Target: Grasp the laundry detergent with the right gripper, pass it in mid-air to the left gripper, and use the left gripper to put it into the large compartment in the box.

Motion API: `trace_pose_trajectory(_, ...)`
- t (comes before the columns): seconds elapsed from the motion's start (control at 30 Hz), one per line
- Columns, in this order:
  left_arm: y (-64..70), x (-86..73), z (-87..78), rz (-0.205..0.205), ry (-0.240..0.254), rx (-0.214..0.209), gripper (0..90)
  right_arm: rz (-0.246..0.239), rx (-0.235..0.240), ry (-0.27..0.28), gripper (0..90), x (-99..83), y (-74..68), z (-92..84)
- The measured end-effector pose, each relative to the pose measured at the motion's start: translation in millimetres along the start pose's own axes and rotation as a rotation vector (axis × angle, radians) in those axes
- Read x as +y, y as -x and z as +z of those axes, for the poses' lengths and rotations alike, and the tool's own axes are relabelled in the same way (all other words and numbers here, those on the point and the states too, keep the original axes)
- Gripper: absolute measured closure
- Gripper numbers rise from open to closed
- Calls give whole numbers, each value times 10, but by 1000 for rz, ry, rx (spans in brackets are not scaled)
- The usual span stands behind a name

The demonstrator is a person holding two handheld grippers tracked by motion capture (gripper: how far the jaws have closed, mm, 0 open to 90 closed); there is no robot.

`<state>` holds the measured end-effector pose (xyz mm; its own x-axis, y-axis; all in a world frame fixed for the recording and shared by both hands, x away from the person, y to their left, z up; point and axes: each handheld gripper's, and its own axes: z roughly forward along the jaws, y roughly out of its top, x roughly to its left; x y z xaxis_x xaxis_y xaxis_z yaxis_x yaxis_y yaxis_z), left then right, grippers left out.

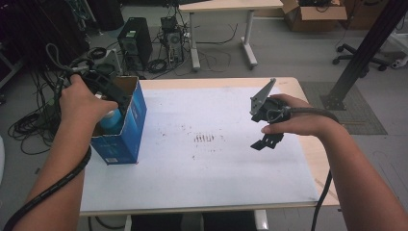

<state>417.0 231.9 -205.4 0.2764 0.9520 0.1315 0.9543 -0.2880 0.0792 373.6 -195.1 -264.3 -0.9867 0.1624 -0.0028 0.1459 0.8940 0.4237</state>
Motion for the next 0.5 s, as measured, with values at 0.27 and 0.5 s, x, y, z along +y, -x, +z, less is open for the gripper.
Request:
trace_pose_trajectory(0.27,293,101,-219,172,28,2,2,5,-5,2,33,-45,3,-39)
trace_pose_trajectory(0.5,640,178,-470,330,59,-1,2,13,-15,5,33,-87,19,-105)
